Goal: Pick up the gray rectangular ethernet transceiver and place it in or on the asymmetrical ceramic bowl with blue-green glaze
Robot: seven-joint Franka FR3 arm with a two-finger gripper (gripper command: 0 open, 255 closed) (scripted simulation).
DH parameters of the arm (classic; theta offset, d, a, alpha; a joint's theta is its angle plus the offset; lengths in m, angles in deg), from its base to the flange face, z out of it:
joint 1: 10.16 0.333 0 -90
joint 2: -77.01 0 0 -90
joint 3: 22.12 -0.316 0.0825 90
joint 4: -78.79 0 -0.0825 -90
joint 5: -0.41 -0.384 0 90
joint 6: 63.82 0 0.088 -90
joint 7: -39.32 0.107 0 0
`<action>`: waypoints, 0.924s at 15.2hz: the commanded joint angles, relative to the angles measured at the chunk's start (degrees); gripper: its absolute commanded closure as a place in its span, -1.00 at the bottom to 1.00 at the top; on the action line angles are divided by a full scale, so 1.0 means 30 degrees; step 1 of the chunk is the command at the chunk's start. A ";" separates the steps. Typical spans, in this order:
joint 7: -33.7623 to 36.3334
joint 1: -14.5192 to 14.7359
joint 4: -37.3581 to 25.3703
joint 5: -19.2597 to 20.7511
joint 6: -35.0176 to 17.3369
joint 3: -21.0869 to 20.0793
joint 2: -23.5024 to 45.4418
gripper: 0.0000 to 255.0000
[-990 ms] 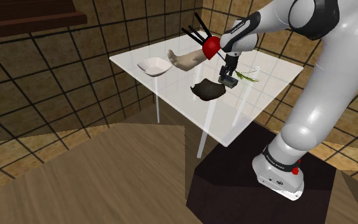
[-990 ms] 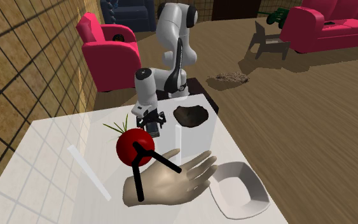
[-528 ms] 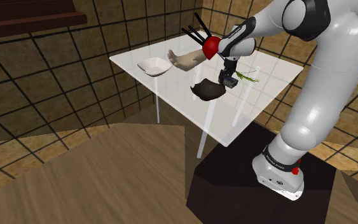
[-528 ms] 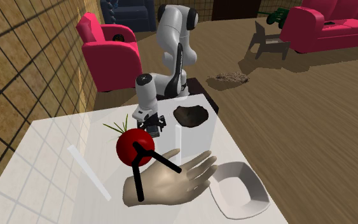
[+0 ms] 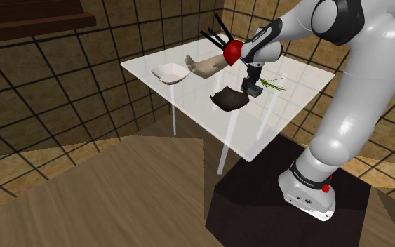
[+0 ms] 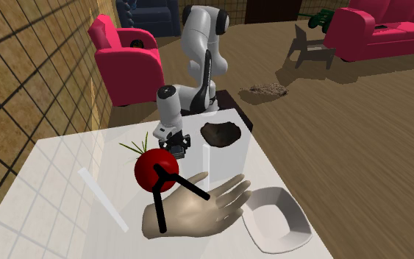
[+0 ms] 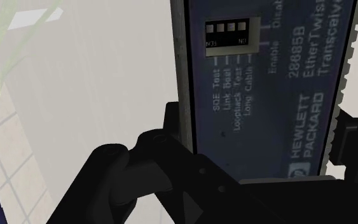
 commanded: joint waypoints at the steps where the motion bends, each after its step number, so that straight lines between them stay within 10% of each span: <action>1: -0.0001 0.0001 0.0000 -0.0001 -0.0002 -0.0002 0.0005 1.00; 14: 0.0663 0.0238 -0.0547 0.0968 0.1810 0.0293 -0.1425 1.00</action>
